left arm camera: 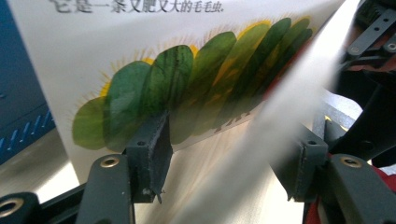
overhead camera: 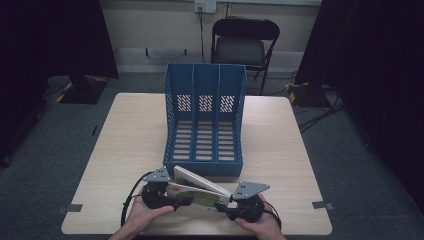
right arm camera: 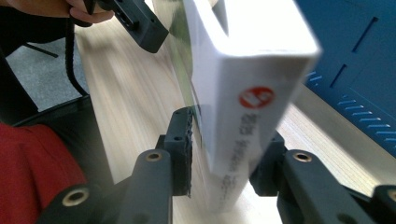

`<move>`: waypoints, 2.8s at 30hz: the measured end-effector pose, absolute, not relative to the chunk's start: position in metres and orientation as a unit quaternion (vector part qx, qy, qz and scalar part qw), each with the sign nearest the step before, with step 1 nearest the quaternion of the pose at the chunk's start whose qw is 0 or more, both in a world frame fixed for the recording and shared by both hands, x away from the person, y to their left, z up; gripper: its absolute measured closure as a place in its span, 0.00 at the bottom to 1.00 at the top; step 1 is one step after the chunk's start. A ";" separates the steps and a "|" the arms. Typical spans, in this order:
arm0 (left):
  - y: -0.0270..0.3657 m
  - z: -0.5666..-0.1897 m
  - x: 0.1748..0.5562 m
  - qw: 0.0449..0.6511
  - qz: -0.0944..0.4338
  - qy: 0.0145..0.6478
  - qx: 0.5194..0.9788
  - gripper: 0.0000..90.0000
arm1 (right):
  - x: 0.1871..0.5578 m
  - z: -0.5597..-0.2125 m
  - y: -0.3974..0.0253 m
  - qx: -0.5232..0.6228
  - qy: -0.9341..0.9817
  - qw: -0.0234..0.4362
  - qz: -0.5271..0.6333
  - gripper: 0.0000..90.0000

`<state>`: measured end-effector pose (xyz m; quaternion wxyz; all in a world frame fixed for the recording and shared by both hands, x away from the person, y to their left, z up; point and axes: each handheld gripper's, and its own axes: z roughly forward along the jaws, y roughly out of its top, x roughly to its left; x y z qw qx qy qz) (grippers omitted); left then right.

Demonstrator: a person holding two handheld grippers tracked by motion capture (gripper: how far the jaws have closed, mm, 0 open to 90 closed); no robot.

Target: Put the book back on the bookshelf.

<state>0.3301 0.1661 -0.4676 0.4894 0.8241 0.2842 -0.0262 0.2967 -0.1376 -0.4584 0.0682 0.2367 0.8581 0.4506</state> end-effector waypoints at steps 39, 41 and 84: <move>0.195 -0.467 0.348 0.485 -0.010 0.328 0.811 0.40 | 0.300 -0.464 -0.104 0.243 0.841 0.088 0.475 0.82; 0.196 -0.466 0.346 0.486 -0.010 0.333 0.808 0.40 | 0.301 -0.463 -0.105 0.239 0.843 0.087 0.474 0.83; 0.198 -0.468 0.348 0.428 -0.003 0.328 0.842 0.29 | 0.303 -0.467 -0.106 0.259 0.841 0.040 0.473 0.85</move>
